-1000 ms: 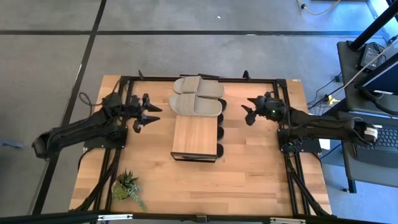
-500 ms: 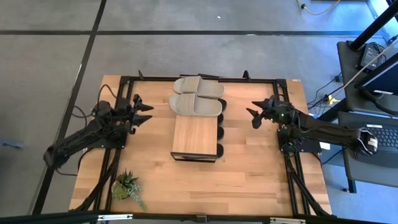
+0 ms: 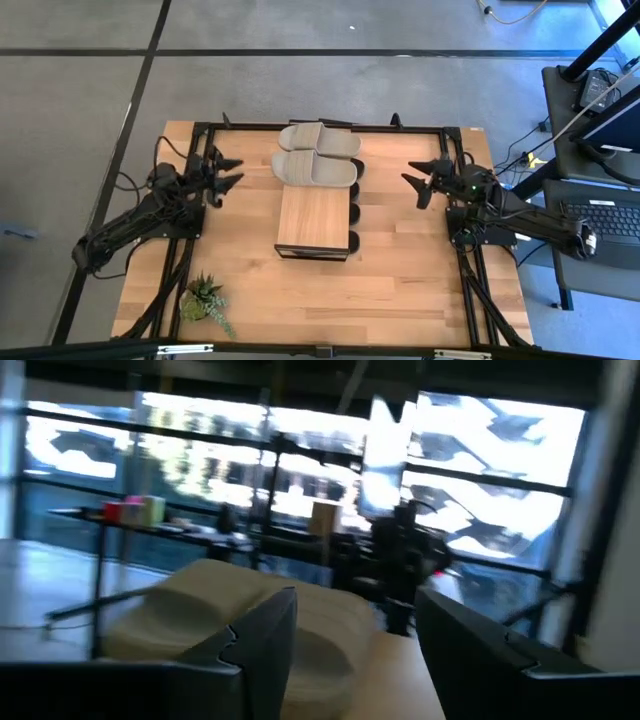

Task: Pick and place slides into the shelf
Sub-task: Return to Home Position

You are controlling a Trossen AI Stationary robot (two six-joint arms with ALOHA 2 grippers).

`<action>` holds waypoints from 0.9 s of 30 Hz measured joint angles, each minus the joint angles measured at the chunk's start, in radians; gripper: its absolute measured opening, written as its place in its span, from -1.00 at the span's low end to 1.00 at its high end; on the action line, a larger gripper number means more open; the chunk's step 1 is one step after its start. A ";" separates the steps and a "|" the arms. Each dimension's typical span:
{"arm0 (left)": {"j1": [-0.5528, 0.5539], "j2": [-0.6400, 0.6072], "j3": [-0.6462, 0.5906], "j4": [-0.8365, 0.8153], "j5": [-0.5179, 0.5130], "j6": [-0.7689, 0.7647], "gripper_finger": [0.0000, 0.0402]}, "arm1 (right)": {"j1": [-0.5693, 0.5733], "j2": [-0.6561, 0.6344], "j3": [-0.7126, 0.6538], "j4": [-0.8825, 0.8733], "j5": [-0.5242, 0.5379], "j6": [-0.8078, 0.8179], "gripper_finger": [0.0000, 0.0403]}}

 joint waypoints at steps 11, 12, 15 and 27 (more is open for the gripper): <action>0.000 0.002 0.000 -0.174 -0.553 0.102 -0.03 | 0.000 -0.138 0.000 -0.104 -0.034 0.055 0.12; 0.000 0.002 0.000 -0.193 -0.580 0.111 -0.03 | 0.000 -0.152 0.000 -0.123 -0.034 0.058 0.12; 0.000 0.002 0.000 -0.251 -0.650 0.135 -0.03 | 0.000 -0.198 0.000 -0.170 -0.034 0.059 0.12; 0.000 0.004 0.000 -0.309 -0.828 0.169 -0.03 | 0.001 -0.236 0.001 -0.214 -0.058 0.031 0.12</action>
